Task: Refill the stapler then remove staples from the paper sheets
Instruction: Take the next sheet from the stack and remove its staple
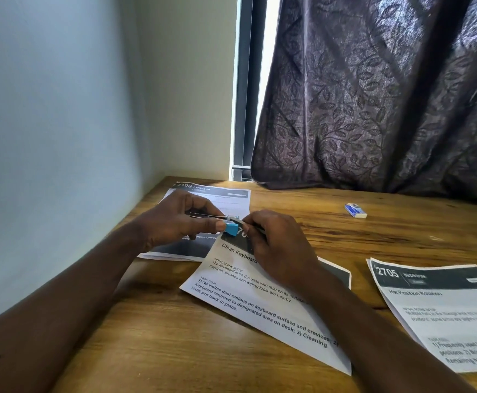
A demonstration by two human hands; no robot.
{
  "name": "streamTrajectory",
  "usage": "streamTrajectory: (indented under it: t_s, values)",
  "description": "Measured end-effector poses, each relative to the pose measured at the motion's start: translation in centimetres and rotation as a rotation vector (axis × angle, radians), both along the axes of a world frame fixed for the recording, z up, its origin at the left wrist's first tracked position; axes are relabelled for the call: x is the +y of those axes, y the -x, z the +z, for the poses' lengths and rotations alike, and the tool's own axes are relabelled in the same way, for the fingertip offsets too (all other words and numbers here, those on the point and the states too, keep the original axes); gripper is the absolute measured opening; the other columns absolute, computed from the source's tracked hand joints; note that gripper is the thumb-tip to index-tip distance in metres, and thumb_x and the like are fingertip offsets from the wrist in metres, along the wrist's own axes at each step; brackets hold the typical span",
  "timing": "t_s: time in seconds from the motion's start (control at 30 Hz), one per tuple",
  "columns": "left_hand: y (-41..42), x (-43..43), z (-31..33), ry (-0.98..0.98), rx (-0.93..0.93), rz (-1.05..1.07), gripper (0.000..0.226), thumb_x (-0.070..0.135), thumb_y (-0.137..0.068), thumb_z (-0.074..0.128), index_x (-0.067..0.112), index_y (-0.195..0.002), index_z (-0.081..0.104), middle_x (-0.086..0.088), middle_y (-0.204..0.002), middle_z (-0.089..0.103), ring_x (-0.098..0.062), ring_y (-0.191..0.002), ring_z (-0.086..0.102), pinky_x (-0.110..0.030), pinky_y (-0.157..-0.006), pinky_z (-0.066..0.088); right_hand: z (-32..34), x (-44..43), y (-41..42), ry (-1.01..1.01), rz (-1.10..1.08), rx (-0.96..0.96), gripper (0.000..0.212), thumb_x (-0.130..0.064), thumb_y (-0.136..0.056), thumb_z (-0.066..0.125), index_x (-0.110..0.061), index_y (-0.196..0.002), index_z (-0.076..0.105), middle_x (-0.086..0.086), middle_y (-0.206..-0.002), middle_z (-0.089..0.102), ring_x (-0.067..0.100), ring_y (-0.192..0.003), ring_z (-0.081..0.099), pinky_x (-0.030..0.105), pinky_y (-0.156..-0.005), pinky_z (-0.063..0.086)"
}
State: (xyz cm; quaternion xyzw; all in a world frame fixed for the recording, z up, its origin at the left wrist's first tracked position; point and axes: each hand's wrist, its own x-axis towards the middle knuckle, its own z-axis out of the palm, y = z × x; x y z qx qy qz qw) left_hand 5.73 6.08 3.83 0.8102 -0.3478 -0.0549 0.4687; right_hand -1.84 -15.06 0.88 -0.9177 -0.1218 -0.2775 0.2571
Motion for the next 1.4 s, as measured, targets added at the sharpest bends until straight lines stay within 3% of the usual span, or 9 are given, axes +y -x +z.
streamTrajectory:
  t_s: [0.07,0.23,0.47,0.9,1.03,1.17,1.23,1.4]
  values:
    - [-0.03,0.0,-0.09,-0.003,-0.016,0.001,0.043,0.05,-0.074,0.074,0.014,-0.097,0.081,0.003,-0.093,0.08,-0.013,-0.078,0.064,-0.028,-0.061,0.052,0.01,0.0,0.03,0.003,0.002,0.002,0.017,-0.027,-0.1,0.056,-0.02,-0.101,0.073,-0.003,-0.089,0.069,0.014,-0.08,0.059,0.039,-0.073,0.05]
    - [0.08,-0.2,-0.16,-0.002,-0.042,-0.007,0.029,0.038,-0.078,0.072,0.014,-0.093,0.08,0.004,-0.087,0.079,-0.013,-0.075,0.064,-0.023,-0.061,0.05,-0.17,0.03,0.09,-0.01,0.007,-0.002,0.018,-0.029,-0.1,0.056,-0.021,-0.098,0.072,-0.005,-0.087,0.068,0.014,-0.079,0.059,0.04,-0.072,0.05]
    - [0.17,-0.28,-0.05,0.026,-0.071,-0.047,0.022,0.034,-0.082,0.071,0.015,-0.087,0.078,0.001,-0.084,0.079,-0.006,-0.072,0.064,-0.019,-0.063,0.051,-0.04,0.27,0.54,-0.143,0.133,0.014,0.035,-0.053,-0.096,0.054,-0.023,-0.096,0.073,-0.008,-0.081,0.068,0.009,-0.074,0.062,0.039,-0.067,0.051]
    - [-0.33,-0.35,-0.7,-0.027,-0.138,-0.082,0.025,0.042,-0.088,0.072,0.017,-0.087,0.075,0.003,-0.094,0.08,-0.022,-0.087,0.071,-0.039,-0.078,0.056,-0.44,0.26,-0.06,-0.192,0.134,0.035,0.017,-0.037,-0.092,0.067,-0.022,-0.096,0.074,-0.009,-0.084,0.069,0.01,-0.078,0.063,0.04,-0.071,0.052]
    - [-0.43,-0.33,-0.85,-0.019,-0.188,-0.071,0.019,0.039,-0.087,0.074,0.021,-0.095,0.078,0.009,-0.099,0.08,-0.021,-0.093,0.072,-0.034,-0.079,0.058,-0.49,-0.21,0.05,-0.219,0.147,0.044,0.019,-0.035,-0.092,0.072,-0.023,-0.106,0.074,-0.01,-0.091,0.071,0.005,-0.08,0.063,0.031,-0.071,0.053]
    - [-0.59,0.23,-0.72,-0.038,-0.183,-0.039,0.025,0.033,-0.079,0.08,0.026,-0.102,0.077,0.018,-0.103,0.078,-0.009,-0.098,0.07,-0.019,-0.079,0.054,-0.37,-0.37,0.23,-0.188,0.132,0.107,0.044,-0.034,-0.084,0.082,-0.027,-0.125,0.069,-0.012,-0.101,0.073,-0.001,-0.084,0.065,0.021,-0.073,0.056]
    - [-0.61,0.26,-0.77,-0.033,-0.162,-0.038,0.027,0.026,-0.079,0.083,0.023,-0.105,0.078,0.017,-0.102,0.078,-0.009,-0.099,0.069,-0.02,-0.081,0.055,-0.33,-0.35,0.17,-0.188,0.123,0.121,0.05,-0.031,-0.082,0.084,-0.028,-0.128,0.067,-0.012,-0.104,0.073,-0.005,-0.085,0.065,0.013,-0.072,0.053]
    - [-0.7,0.42,-0.72,-0.047,-0.121,-0.044,0.031,0.016,-0.079,0.086,0.017,-0.109,0.077,0.015,-0.104,0.078,-0.009,-0.099,0.07,-0.021,-0.081,0.056,-0.26,-0.44,0.03,-0.193,0.117,0.131,0.054,-0.029,-0.081,0.085,-0.027,-0.131,0.066,-0.01,-0.105,0.073,-0.006,-0.085,0.064,0.009,-0.071,0.05]
